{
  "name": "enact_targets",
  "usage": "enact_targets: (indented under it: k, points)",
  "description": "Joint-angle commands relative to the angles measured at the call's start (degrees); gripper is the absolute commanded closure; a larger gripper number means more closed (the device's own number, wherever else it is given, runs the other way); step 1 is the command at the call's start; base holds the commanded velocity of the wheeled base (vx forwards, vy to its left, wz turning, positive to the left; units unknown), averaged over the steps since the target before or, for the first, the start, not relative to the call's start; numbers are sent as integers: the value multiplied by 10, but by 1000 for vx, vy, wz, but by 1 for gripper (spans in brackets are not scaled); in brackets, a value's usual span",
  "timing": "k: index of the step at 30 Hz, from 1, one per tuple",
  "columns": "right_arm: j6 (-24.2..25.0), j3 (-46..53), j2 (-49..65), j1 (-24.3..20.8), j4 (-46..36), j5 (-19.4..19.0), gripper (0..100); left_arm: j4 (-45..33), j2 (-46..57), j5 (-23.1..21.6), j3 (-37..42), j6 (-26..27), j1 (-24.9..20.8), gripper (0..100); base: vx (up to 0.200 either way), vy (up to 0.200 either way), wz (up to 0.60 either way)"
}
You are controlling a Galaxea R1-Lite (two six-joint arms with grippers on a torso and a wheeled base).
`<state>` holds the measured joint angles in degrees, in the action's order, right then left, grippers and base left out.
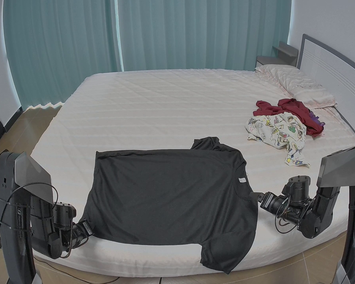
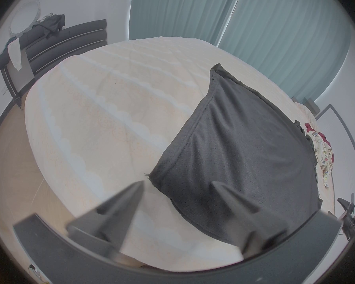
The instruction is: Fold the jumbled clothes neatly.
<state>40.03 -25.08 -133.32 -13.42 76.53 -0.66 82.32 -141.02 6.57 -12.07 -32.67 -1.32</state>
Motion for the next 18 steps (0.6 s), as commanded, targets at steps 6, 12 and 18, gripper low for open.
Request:
enact_targets:
  k: [6, 12, 18]
  points:
    - [-51, -18, -77, -20, -25, -27, 0, 13, -7, 6, 14, -2, -1, 100, 0, 0, 0]
    - [-69, -59, -103, -16, -44, -24, 0, 60, -9, 9, 54, -2, 3, 100, 0, 0, 0]
    - [-105, -96, -104, -17, -91, -24, 0, 75, -12, 9, 73, -3, 7, 100, 0, 0, 0]
